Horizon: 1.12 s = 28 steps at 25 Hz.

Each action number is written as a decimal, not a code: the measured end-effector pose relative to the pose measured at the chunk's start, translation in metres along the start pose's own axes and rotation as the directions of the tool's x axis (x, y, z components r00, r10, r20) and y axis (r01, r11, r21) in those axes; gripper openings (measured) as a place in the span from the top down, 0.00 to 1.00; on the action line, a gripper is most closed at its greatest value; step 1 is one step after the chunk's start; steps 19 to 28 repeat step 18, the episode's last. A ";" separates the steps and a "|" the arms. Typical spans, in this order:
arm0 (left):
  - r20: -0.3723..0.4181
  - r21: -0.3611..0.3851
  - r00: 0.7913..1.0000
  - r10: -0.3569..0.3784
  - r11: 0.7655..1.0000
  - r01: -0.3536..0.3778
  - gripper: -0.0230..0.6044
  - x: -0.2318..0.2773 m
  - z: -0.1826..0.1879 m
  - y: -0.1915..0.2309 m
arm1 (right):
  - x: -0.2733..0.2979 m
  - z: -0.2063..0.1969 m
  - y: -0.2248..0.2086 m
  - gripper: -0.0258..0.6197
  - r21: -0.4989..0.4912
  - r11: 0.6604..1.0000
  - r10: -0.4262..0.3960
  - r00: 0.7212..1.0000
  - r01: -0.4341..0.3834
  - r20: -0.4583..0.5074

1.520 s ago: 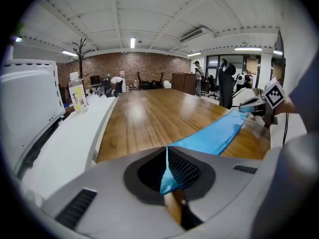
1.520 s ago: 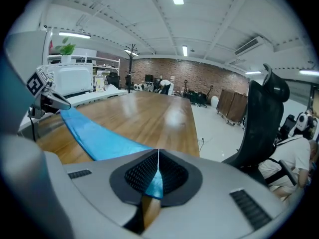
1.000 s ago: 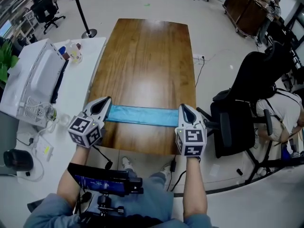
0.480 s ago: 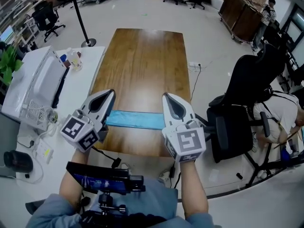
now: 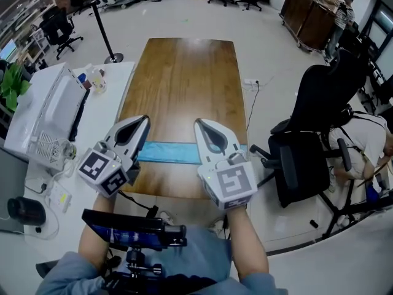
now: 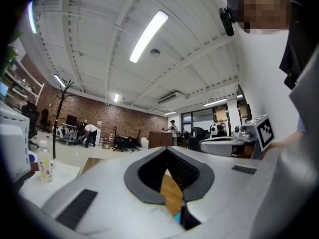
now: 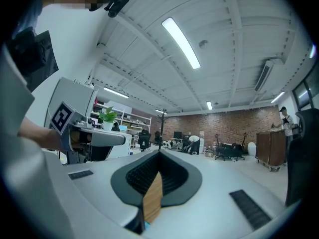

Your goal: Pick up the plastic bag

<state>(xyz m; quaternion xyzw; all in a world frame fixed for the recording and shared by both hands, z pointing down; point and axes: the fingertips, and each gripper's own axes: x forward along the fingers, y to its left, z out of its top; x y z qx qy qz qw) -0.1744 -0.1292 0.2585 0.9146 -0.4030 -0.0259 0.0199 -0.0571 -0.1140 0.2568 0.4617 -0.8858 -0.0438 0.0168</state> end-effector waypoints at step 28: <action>-0.026 -0.006 0.999 -0.025 1.000 0.024 0.96 -0.011 -0.011 0.021 | 0.017 -0.009 0.023 0.96 -0.039 0.999 0.004 1.000 -0.004 0.001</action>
